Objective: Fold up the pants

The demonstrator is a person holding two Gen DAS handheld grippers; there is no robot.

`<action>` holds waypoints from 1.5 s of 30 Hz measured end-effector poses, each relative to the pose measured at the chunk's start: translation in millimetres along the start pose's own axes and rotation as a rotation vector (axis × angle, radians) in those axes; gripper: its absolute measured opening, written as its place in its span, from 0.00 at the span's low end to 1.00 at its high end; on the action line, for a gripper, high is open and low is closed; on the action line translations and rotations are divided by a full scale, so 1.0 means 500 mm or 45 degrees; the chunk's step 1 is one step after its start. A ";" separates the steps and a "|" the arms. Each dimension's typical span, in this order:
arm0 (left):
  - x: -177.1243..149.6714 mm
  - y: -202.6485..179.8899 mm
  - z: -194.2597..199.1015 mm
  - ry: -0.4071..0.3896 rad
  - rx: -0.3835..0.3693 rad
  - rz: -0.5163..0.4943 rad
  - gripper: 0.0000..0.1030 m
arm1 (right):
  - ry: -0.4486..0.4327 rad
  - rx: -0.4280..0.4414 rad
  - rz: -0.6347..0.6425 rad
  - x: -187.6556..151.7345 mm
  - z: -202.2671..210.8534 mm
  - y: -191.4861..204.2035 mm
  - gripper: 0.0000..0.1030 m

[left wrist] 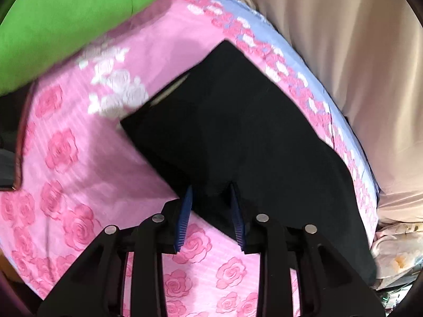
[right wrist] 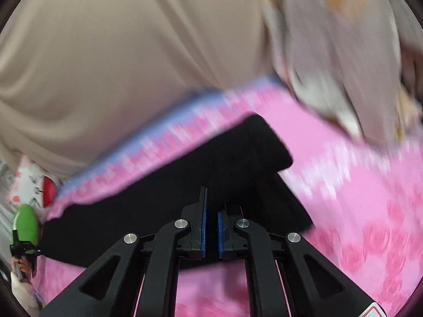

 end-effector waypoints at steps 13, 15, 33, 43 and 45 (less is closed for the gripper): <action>0.013 -0.030 -0.009 -0.022 0.037 0.003 0.12 | 0.082 -0.013 -0.110 0.006 -0.052 -0.075 0.07; 0.010 -0.032 0.007 -0.069 0.068 -0.026 0.11 | 0.017 -0.015 -0.099 0.030 -0.037 -0.069 0.06; -0.040 -0.142 0.145 -0.306 0.130 -0.210 0.39 | 0.014 0.090 0.331 0.018 -0.011 0.287 0.53; -0.092 -0.171 -0.056 -0.095 0.267 -0.420 0.47 | 0.516 0.446 0.787 -0.048 -0.411 0.878 0.53; -0.096 -0.168 -0.058 -0.102 0.262 -0.458 0.47 | 0.557 0.419 0.805 -0.050 -0.468 0.933 0.53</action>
Point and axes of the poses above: each gripper's, at about its wrist camera, not at the fingertips, and z roughly against the way its jaws point, y to its left, x to its top, the point moved 7 cm from there along -z, roughly the way its jaws point, and after that the axes turned 11 degrees about y, right-handed, at the moved point
